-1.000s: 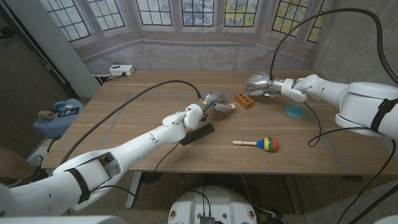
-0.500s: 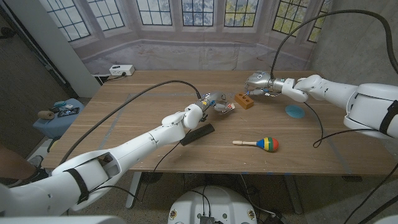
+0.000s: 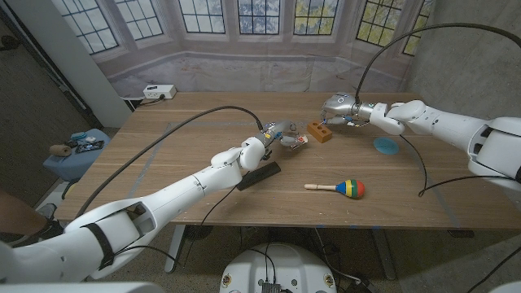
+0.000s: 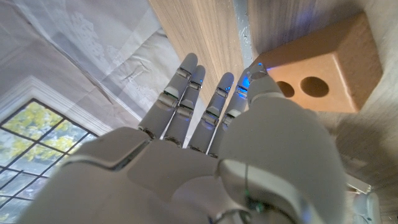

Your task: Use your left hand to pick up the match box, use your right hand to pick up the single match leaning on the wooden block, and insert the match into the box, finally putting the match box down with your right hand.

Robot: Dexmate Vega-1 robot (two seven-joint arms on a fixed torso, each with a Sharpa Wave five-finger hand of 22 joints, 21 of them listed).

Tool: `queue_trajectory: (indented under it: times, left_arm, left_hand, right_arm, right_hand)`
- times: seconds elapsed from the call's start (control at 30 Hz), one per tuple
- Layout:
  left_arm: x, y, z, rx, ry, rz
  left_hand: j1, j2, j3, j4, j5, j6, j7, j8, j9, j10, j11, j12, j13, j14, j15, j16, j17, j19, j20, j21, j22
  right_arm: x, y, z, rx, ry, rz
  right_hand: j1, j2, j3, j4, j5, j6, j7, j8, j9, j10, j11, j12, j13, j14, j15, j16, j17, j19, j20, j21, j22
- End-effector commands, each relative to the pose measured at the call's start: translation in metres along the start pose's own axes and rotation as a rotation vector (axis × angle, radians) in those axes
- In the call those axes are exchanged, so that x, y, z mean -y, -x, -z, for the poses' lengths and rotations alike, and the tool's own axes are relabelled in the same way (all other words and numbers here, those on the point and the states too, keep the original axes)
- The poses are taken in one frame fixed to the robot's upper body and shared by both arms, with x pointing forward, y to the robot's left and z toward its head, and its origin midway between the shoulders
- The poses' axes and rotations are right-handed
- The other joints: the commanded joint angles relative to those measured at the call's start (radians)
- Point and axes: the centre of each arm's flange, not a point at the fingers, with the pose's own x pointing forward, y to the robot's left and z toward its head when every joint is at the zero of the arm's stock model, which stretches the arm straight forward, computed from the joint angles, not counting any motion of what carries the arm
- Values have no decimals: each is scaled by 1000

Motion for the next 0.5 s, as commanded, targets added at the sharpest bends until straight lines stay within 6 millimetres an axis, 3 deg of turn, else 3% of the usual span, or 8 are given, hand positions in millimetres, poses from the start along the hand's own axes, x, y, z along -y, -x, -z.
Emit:
queue_trajectory:
  times: [0.03,0.5]
  left_arm:
    - [-4,4,0,5,8,-28]
    - [-9,6,1,13,32,-57]
  left_hand:
    - [-3,1,1,0,8,11,-10,8,5,0,-5,-3,3,1,-6,2,3,1,-7,2,3]
    - [-3,2,1,1,7,13,-10,8,5,-1,-5,-3,3,0,-5,2,3,0,-6,2,3]
  right_arm:
    - [18,8,-2,-67,19,68]
    - [29,26,-12,-146,24,129]
  right_hand:
    - [14,2,-5,3,4,8,4,3,5,8,6,1,3,13,-167,5,3,13,-84,9,3]
    - [19,2,-10,5,3,9,5,2,5,12,5,-3,3,24,-167,3,3,17,-84,10,4]
